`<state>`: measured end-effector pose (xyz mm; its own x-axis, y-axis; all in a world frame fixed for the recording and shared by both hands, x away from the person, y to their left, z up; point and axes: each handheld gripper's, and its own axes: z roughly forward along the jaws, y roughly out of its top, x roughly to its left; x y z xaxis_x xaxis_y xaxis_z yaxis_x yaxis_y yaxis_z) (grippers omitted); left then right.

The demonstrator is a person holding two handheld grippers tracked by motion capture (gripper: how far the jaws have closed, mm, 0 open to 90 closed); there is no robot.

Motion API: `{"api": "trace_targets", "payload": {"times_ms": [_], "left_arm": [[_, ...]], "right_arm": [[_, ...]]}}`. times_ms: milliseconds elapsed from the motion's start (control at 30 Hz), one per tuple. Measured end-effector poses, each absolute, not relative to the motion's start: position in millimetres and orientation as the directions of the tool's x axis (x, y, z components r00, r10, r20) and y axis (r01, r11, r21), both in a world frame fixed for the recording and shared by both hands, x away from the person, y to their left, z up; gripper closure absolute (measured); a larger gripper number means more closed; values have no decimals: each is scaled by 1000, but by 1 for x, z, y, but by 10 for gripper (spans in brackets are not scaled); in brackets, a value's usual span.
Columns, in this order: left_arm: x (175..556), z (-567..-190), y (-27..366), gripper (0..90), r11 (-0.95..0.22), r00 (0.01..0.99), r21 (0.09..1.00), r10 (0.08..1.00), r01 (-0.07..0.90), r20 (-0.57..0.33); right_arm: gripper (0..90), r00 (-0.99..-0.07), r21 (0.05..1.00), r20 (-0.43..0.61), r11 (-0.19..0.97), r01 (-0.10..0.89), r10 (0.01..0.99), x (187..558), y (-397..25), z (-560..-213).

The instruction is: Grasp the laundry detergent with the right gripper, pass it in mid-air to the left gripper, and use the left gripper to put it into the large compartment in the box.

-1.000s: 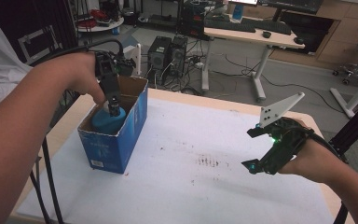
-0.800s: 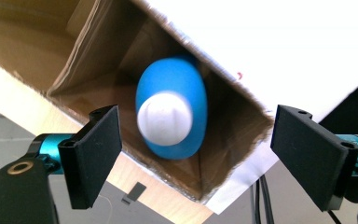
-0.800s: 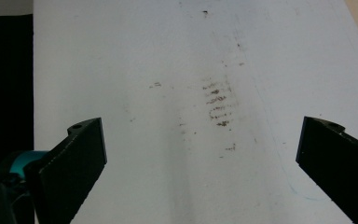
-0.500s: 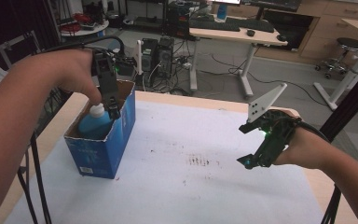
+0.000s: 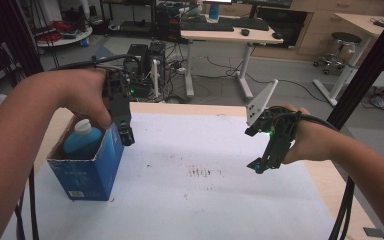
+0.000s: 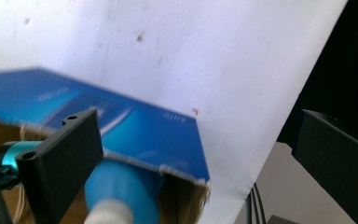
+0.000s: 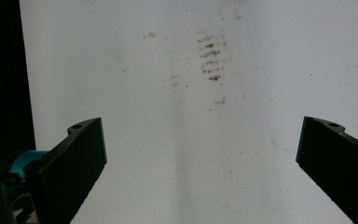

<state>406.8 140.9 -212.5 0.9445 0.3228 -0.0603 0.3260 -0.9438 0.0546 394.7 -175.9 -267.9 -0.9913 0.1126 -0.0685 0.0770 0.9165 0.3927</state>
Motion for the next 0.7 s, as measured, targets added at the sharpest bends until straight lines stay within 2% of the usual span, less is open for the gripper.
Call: {"api": "trace_targets", "payload": {"times_ms": [100,400,700], "left_arm": [[406,-217,129,16,-958,958,51,278,282,-71],[409,-237,111,16,-978,978,53,198,201,-63],[415,-261,103,16,-981,978,42,183,188,-99]], "right_arm": [[8,-992,374,-68,925,74,107,397,-177,-267],[8,-994,236,-48,968,82,96,407,-182,-274],[8,-992,200,-31,974,110,119,418,-187,-286]]}}
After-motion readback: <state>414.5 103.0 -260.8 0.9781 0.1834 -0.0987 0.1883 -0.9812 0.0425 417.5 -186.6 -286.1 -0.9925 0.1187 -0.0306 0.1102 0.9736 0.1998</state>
